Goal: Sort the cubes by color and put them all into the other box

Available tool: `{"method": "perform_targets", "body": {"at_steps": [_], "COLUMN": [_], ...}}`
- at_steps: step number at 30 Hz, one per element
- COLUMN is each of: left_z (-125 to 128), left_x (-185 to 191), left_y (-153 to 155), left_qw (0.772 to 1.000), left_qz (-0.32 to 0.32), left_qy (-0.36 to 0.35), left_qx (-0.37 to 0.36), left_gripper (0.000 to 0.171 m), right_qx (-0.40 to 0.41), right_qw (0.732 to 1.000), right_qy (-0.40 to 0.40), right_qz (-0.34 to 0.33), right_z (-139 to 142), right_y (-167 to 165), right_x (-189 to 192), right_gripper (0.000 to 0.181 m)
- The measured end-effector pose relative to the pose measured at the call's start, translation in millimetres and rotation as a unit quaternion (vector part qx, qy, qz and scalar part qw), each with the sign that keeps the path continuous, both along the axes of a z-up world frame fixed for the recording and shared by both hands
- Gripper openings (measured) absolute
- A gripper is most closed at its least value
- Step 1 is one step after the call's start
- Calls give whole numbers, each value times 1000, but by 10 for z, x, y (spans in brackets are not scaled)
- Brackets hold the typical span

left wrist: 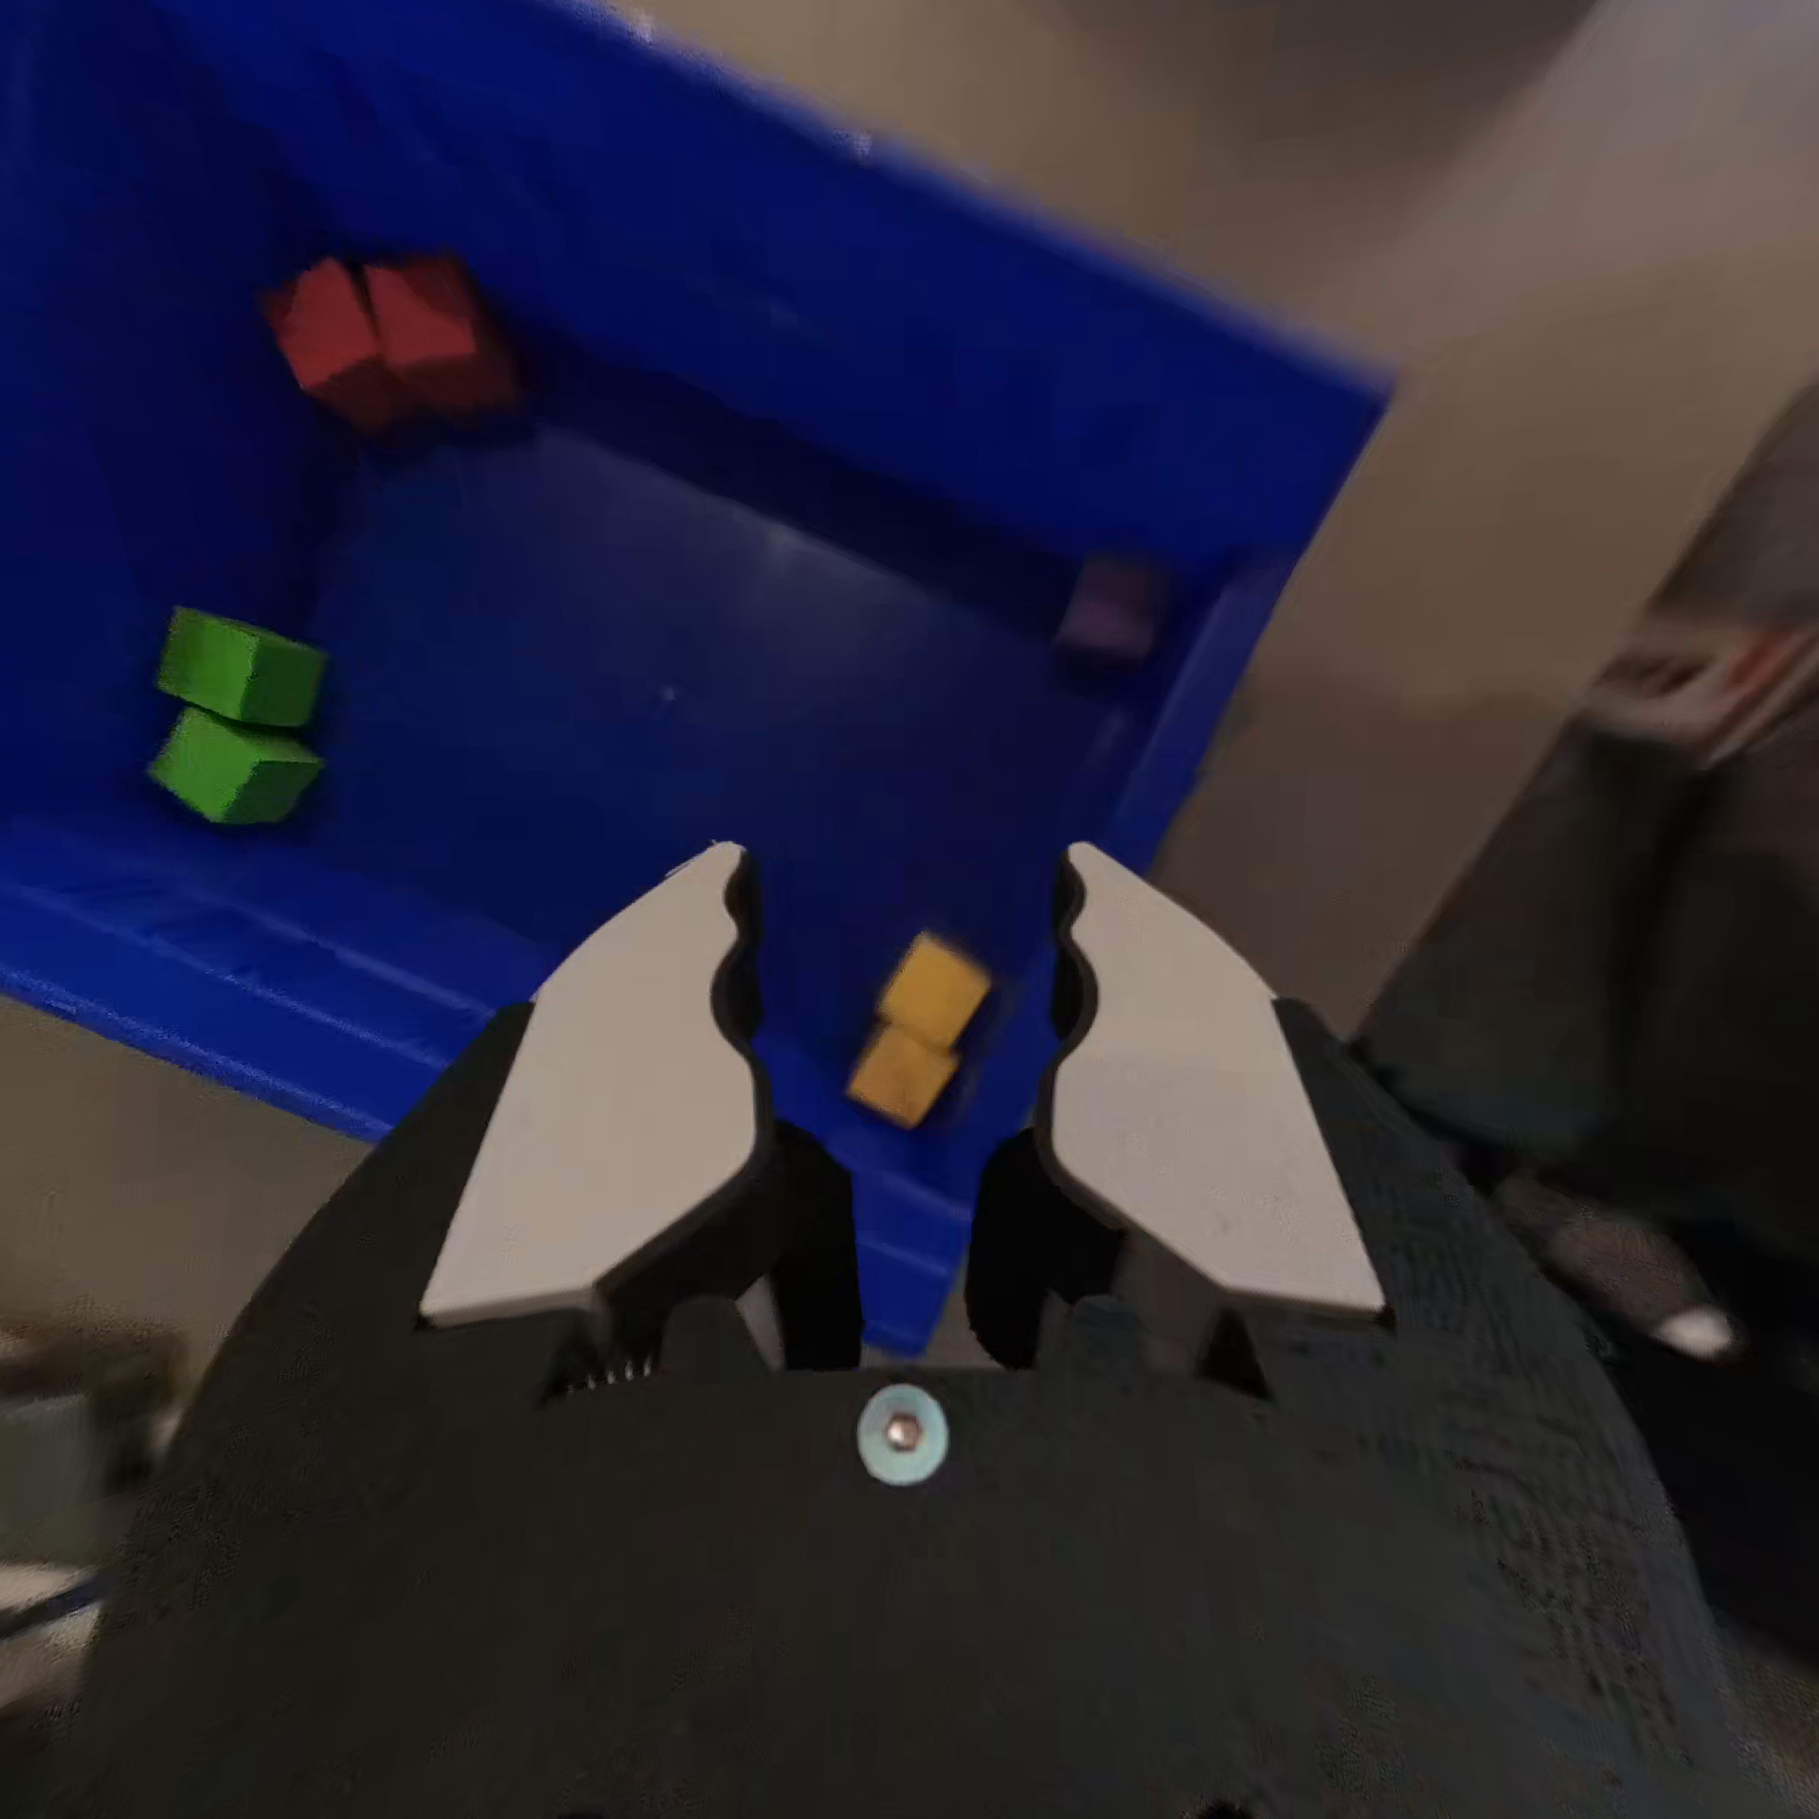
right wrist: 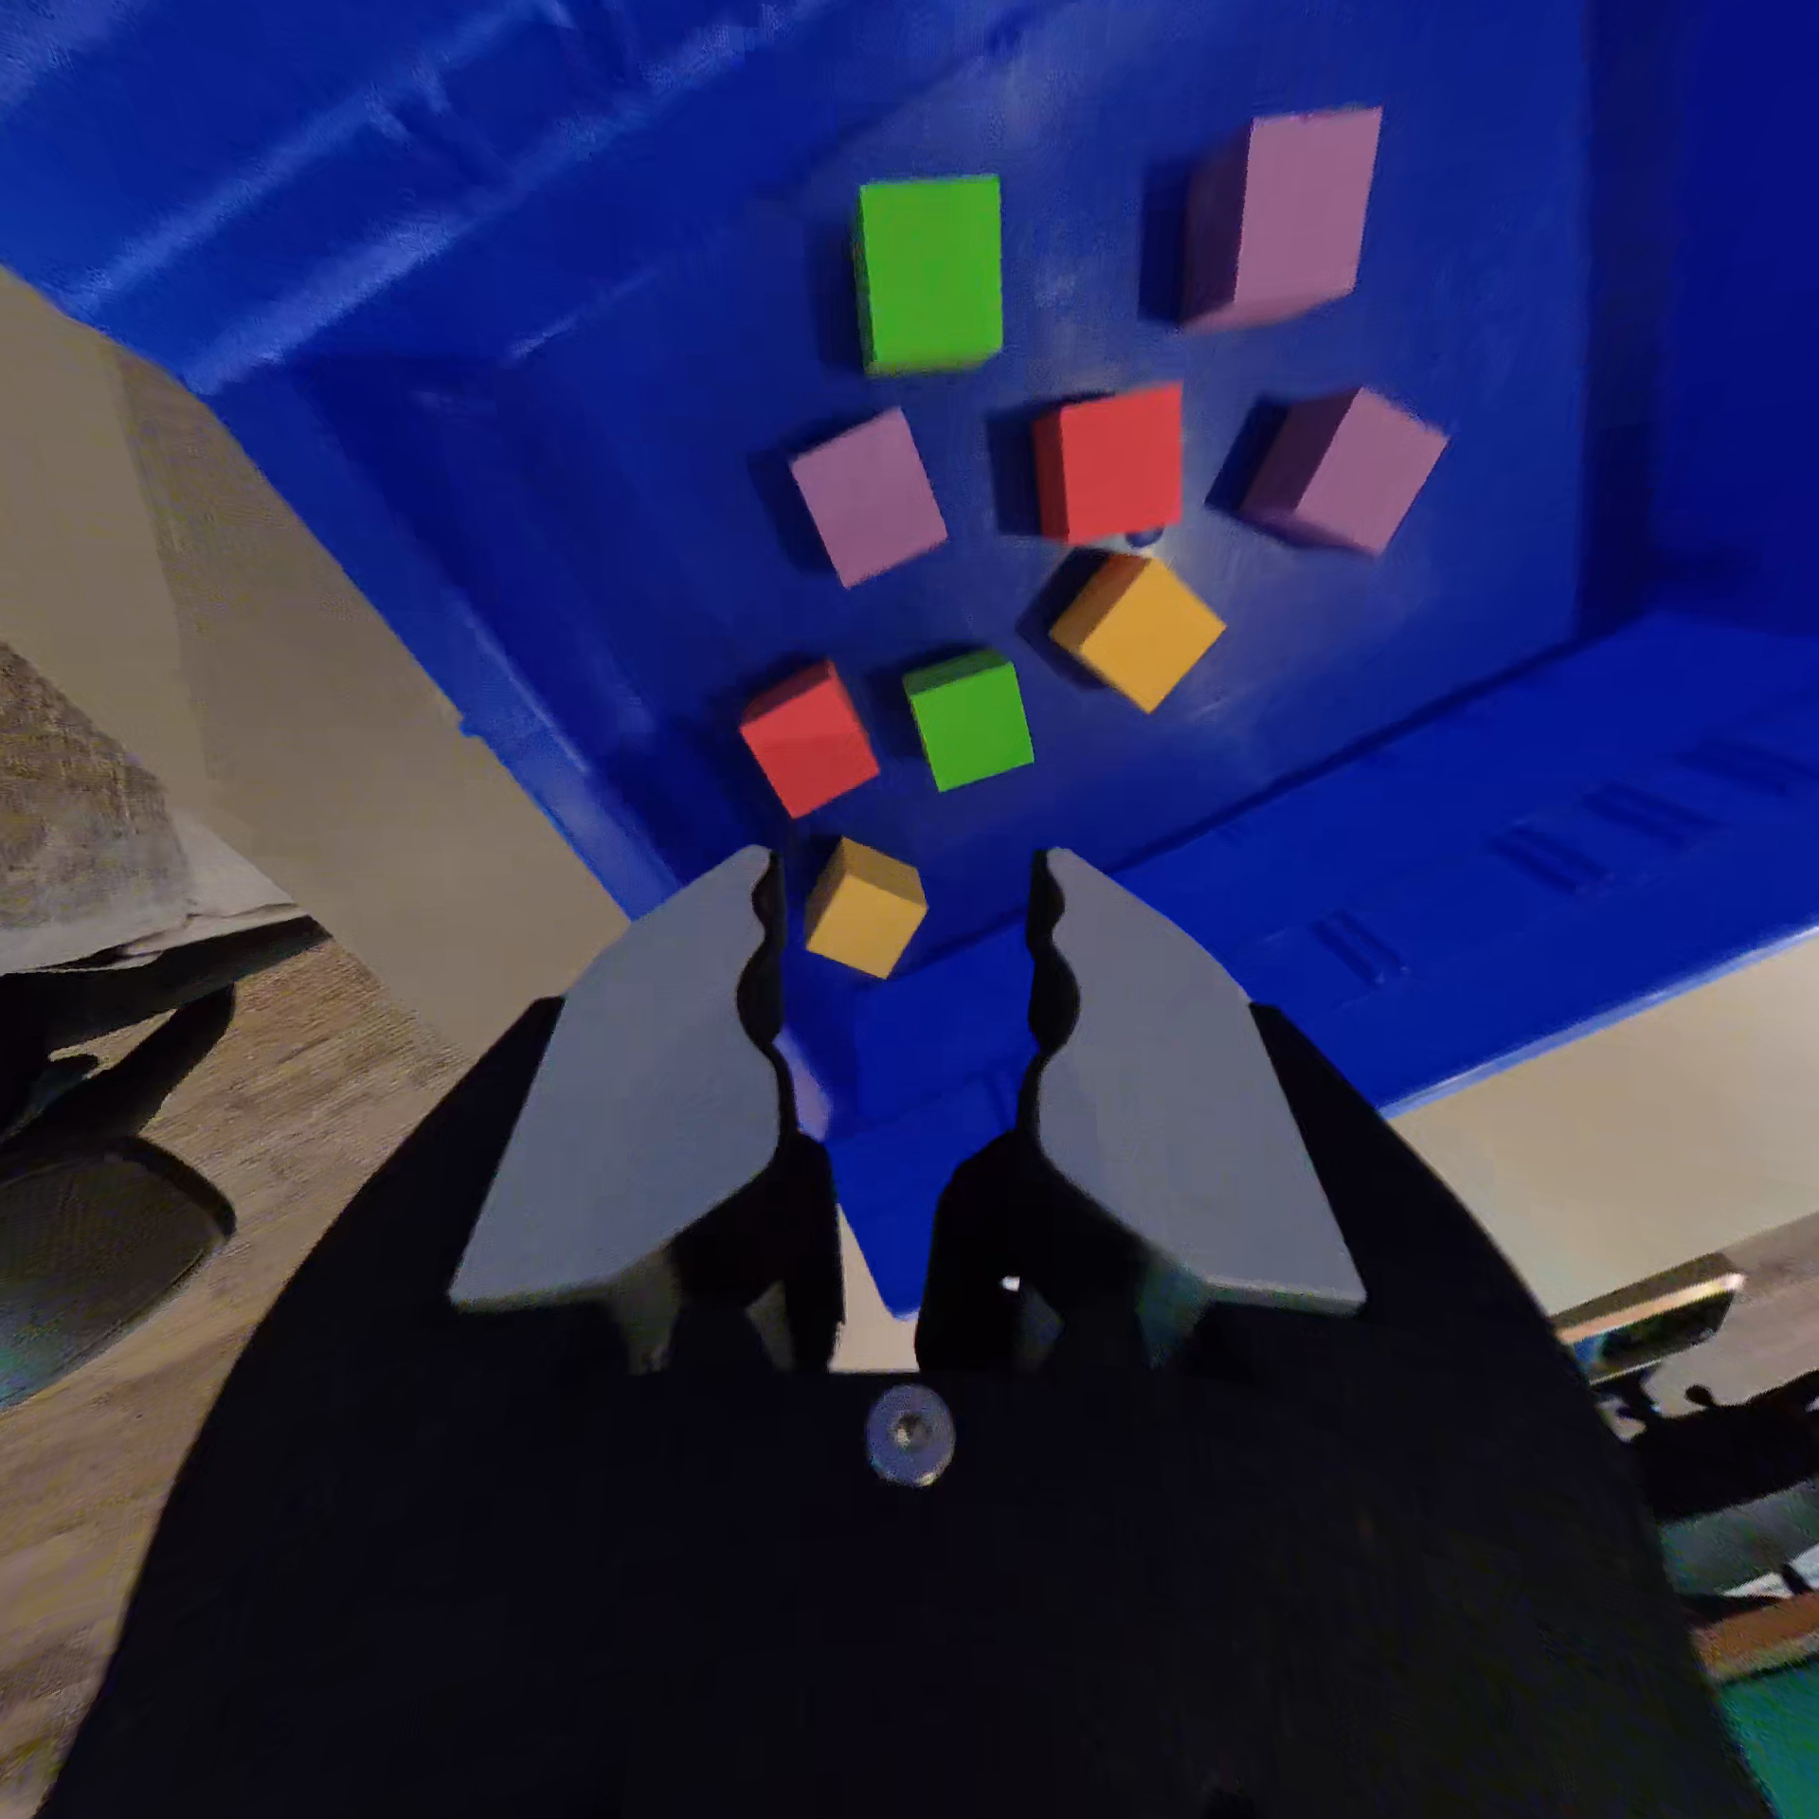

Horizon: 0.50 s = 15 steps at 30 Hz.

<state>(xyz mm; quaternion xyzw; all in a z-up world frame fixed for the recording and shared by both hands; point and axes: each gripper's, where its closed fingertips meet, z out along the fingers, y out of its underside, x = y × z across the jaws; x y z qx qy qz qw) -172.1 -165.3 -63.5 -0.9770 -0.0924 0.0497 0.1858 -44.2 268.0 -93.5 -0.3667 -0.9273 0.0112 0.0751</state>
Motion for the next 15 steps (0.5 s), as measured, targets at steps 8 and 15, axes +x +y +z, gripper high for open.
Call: {"method": "perform_targets", "body": {"at_steps": [8, 15], "left_z": [-318, -574], "left_x": [70, 215], "left_y": [318, 665], "left_qw": [993, 984], "left_qz": [-82, -128], "left_qy": [-3, -87], "left_qx": [-85, -91], "left_gripper": [80, 80], "right_qx": [6, 2], "right_qw": [998, 998], "right_qy": [44, 52], "right_qz": [32, 26], "right_z": [45, 40], "right_y": [-152, -89], "right_x": [15, 78], "right_gripper": [47, 47]}}
